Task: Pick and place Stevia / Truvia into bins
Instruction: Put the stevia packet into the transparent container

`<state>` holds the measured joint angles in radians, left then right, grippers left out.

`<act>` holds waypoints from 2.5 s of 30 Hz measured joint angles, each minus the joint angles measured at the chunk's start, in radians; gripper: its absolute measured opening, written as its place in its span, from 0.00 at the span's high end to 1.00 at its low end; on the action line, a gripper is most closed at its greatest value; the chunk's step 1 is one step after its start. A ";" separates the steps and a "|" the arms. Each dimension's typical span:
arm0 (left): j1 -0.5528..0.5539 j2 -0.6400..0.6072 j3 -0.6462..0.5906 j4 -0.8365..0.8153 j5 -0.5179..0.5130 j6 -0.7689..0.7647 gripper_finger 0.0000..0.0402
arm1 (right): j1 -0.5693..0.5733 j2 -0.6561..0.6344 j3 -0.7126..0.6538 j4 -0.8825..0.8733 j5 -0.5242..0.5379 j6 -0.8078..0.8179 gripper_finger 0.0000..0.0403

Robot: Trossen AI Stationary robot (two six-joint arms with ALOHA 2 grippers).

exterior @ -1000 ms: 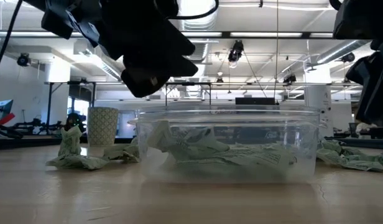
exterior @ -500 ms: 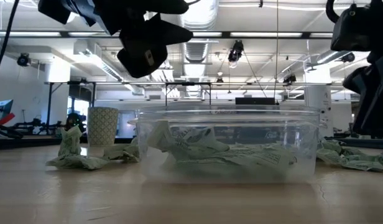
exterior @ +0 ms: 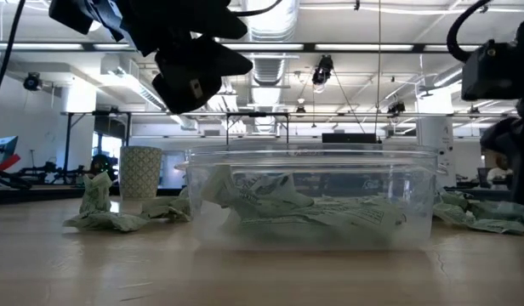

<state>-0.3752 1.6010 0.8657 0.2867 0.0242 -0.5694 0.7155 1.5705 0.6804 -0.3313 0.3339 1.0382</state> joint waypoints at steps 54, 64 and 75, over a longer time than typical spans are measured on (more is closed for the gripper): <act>-0.040 -0.137 -0.009 -0.660 -0.003 -0.133 0.72 | -0.180 0.034 0.085 0.506 -0.148 -0.529 0.97; -0.039 -0.137 -0.009 -0.672 -0.003 -0.132 0.72 | -0.180 0.039 0.085 0.504 -0.152 -0.537 0.80; -0.066 -0.127 -0.010 -0.714 -0.016 -0.075 0.72 | -0.180 0.020 0.085 0.488 -0.152 -0.488 0.70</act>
<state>-0.4408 1.4739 0.8555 -0.4278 0.0078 -0.6448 0.5358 1.5906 0.7650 0.1562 0.1820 0.5502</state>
